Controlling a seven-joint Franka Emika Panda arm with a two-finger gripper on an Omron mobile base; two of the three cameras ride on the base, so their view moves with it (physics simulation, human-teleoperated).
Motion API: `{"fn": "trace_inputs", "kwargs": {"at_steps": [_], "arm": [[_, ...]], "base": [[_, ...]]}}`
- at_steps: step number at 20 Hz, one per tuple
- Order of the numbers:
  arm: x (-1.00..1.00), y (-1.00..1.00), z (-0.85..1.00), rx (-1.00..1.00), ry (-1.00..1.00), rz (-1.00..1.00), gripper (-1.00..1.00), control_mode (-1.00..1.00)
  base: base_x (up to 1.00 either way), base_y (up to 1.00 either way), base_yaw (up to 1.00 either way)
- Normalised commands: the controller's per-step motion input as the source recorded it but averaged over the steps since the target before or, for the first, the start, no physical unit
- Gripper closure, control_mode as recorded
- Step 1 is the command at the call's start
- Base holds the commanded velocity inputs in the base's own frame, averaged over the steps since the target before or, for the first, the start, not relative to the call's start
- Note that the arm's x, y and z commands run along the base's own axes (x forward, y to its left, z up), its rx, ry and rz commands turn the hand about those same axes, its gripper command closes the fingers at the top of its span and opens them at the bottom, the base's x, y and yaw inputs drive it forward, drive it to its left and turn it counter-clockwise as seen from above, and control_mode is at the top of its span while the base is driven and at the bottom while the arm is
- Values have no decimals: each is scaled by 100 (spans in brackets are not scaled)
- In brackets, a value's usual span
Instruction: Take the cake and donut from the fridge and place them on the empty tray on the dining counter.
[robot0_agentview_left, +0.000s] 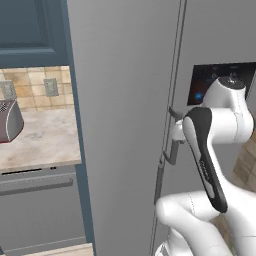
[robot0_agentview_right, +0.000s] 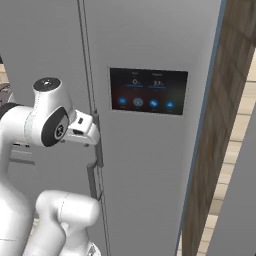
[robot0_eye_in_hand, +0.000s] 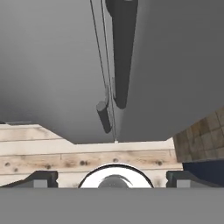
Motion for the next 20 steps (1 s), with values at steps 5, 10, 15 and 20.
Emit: {"fn": "trace_inputs", "kwargs": {"at_steps": [5, 10, 15, 20], "arm": [[-26, -6, -1, 0, 0, -1, -100, -100], [0, 0, 0, 0, 0, 0, -100, 100], [0, 0, 0, 0, 0, 0, -100, 100], [0, 0, 0, 0, 0, 0, -100, 100]], "base": [[0, 0, 0], [0, 0, 0], [-33, 0, 0], [-62, 0, 0]]}}
